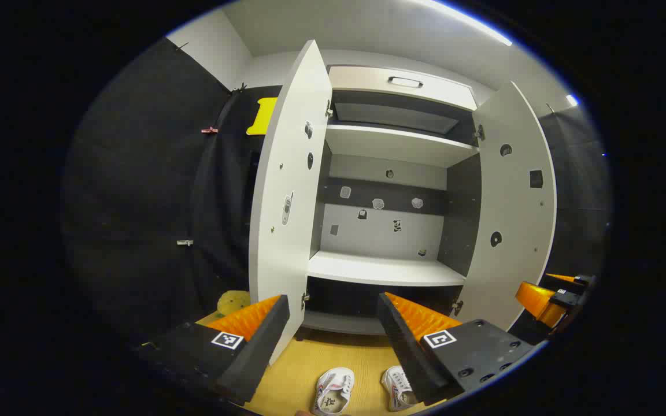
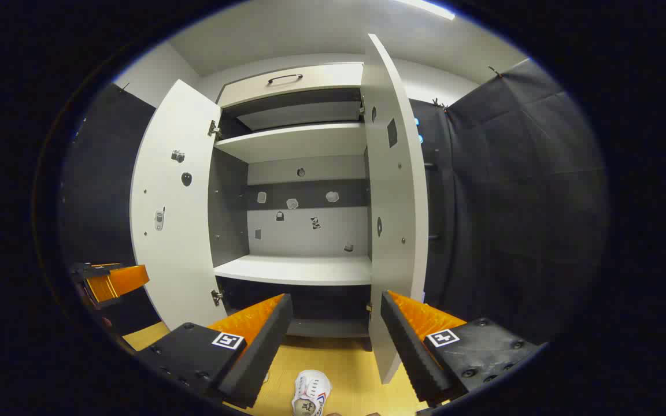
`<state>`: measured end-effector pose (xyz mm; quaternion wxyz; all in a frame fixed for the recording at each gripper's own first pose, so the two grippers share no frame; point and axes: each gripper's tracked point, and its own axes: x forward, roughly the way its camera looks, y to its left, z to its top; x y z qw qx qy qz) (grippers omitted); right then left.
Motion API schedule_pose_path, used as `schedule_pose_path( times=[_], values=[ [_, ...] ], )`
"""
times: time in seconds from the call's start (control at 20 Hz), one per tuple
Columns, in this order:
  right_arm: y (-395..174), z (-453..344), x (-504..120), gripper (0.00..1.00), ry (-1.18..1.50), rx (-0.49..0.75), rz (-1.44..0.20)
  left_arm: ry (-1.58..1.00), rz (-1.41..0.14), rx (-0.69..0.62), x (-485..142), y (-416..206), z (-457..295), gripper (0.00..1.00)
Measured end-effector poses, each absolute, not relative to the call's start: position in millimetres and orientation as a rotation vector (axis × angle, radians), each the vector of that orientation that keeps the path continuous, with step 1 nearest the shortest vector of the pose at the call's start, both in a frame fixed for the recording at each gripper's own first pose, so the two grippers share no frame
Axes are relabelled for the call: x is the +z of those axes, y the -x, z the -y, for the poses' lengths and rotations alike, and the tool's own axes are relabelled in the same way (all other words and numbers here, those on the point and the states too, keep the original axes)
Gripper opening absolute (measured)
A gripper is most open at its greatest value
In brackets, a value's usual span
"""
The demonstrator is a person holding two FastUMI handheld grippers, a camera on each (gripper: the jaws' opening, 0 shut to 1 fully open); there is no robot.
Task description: Grab one shoe with the right hand and put it into the shoe cabinet, grab the other shoe with the left hand and put it into the shoe cabinet; then close the right door with the right hand and the left door with the left hand.
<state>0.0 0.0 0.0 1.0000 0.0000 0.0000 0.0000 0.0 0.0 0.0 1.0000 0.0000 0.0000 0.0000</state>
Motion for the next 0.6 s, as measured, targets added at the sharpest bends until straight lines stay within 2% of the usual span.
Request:
schedule_pose_path(
  times=[0.15, 0.6],
  values=[
    [-7, -4, -4, 0.99, 0.035, 0.013, 0.011, -0.078, 0.021, 0.005, 1, -9, 1, 0.96],
    [-17, -26, -16, 0.99, 0.036, -0.042, -0.011, -0.078, -0.004, -0.106, -10, -30, 3, 0.97]
  ],
)
